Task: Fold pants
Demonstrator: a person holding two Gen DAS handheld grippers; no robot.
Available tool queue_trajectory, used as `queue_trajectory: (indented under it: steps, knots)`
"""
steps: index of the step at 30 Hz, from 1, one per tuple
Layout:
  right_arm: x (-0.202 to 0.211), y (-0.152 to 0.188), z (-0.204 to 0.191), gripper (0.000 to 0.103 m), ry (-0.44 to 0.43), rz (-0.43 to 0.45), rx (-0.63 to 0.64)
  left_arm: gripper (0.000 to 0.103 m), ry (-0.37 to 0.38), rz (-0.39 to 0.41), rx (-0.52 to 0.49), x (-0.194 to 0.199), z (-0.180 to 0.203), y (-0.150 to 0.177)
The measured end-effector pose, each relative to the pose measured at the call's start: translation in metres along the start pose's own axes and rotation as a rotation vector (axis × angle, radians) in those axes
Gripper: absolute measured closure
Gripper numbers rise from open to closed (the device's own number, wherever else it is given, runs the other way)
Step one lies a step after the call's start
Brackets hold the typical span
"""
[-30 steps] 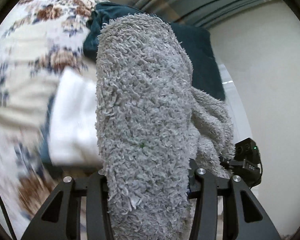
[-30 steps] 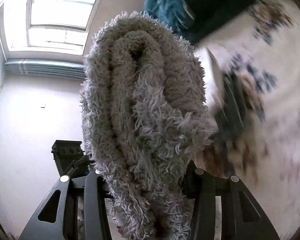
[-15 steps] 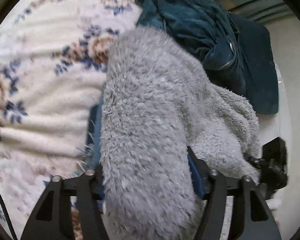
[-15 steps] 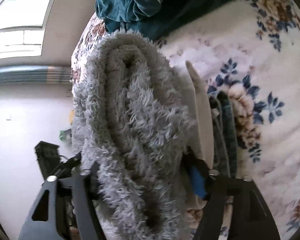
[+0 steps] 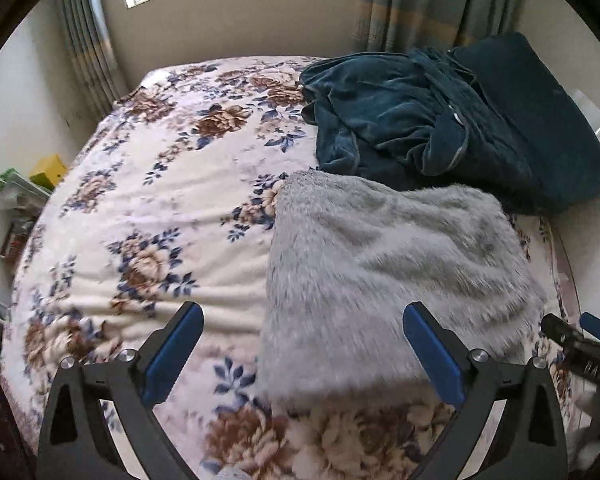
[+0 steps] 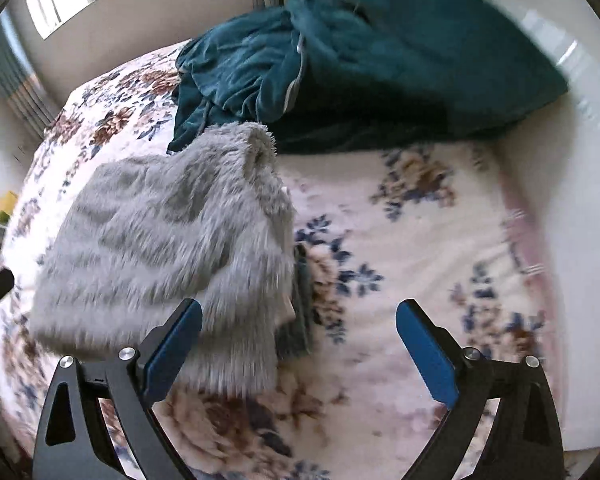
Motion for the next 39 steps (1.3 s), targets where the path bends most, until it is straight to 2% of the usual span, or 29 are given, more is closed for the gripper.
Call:
queue_trajectory:
  steps: [3,7,12,15,26,32,39]
  knots:
    - [0.043,0.017,0.009,0.004,0.049,0.048,0.034,0.001,-0.02,-0.003,-0.015,0.018,0.011,0.011]
    - [0.105,0.039,0.019,0.004,0.06,0.092,0.061,0.001,-0.03,0.012,-0.029,0.06,0.027,0.028]
    - [0.183,0.066,0.032,0.004,0.03,0.146,0.1,0.001,-0.029,0.043,-0.036,0.13,0.05,0.056]
    - [0.234,0.087,0.045,0.004,-0.017,0.161,0.104,0.001,-0.046,0.071,-0.042,0.173,0.058,0.07]
    - [0.429,0.146,0.089,0.004,-0.109,0.275,0.129,0.001,-0.095,0.211,0.019,0.362,0.074,0.118]
    - [0.52,0.178,0.104,0.004,-0.146,0.327,0.144,0.001,-0.1,0.253,0.013,0.424,0.074,0.131]
    - [0.577,0.205,0.112,0.004,-0.186,0.326,0.129,0.001,-0.101,0.256,0.019,0.458,0.066,0.153]
Point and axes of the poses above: each gripper's, at about its wrist camera, not at the fingertips, and x roughly against the way its jaws point, z to its right, y to its underside, the point moved 10 cm from there along -x, roughly the way its jaws point, and after that the axes turned 12 degrees about -x, right-handed, at the moved point
